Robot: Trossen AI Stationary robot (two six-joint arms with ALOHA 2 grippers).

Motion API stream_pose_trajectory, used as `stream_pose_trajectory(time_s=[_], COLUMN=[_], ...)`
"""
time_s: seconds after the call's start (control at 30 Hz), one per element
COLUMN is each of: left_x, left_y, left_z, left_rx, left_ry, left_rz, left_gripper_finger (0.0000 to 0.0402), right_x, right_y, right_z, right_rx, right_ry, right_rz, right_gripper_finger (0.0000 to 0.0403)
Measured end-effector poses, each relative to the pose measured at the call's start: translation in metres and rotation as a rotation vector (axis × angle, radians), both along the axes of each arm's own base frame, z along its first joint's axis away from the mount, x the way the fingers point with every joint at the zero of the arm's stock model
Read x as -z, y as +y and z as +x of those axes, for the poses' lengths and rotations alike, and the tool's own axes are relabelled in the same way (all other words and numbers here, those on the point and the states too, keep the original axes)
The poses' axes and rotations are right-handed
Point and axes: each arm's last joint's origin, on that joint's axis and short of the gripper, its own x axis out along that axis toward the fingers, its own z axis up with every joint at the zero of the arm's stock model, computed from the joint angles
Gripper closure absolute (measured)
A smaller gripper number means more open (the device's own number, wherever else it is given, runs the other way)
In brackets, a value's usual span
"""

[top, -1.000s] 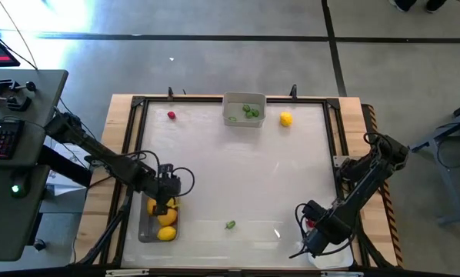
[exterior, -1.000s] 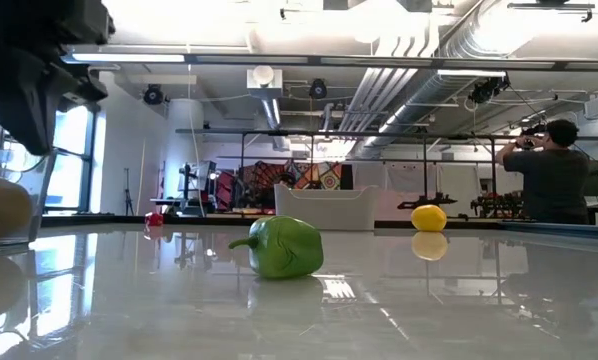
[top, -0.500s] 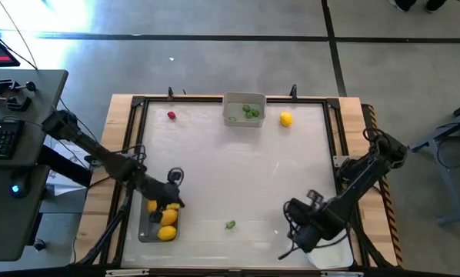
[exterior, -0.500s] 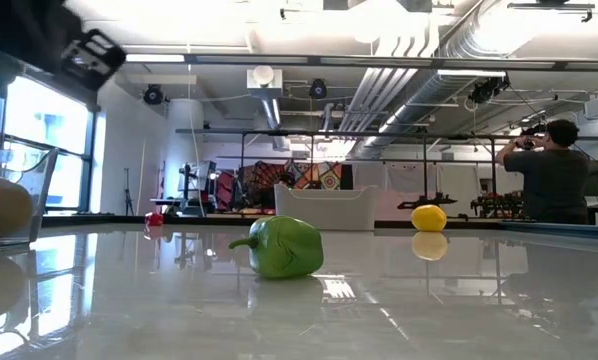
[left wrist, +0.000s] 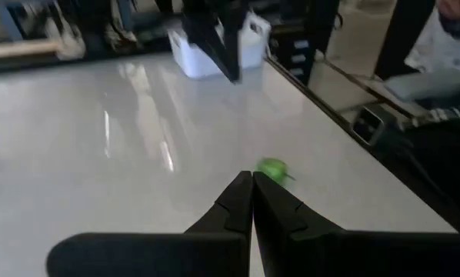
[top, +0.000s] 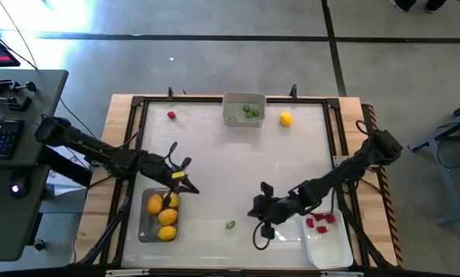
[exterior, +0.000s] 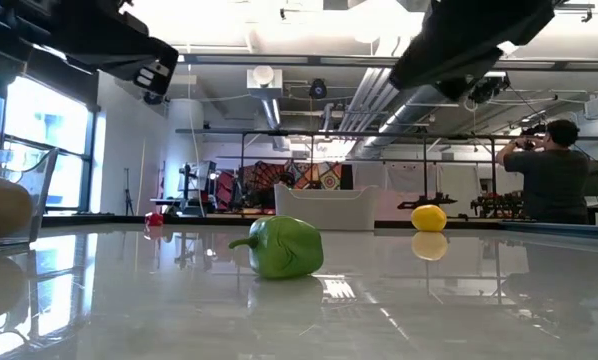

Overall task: Sort produce into baskets
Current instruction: Put the green chili pepper into the gray bin

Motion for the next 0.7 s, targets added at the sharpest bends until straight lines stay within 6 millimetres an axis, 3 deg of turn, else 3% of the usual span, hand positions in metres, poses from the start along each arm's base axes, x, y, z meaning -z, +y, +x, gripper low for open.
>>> stream_pose_trajectory(time_s=[0.23,0.43,0.7], left_x=[0.009,0.011,0.014], left_y=[0.012,0.016,0.016], left_z=[-0.001,-0.004,-0.005], left_rx=[0.039,0.084,0.082], left_ry=[-0.076,-0.142,-0.137], left_rz=[0.016,-0.033,-0.031], left_gripper_finger=[0.0401,0.0401,0.0401], right_x=[0.011,0.036,0.056], right_y=[0.0,0.01,0.016], right_z=[0.0,0.017,0.042], right_rx=[-0.052,-0.095,-0.139], right_ry=[-0.092,-0.105,-0.065], right_rz=[-0.025,-0.092,-0.084], right_gripper_finger=[0.0321,0.025,0.0222])
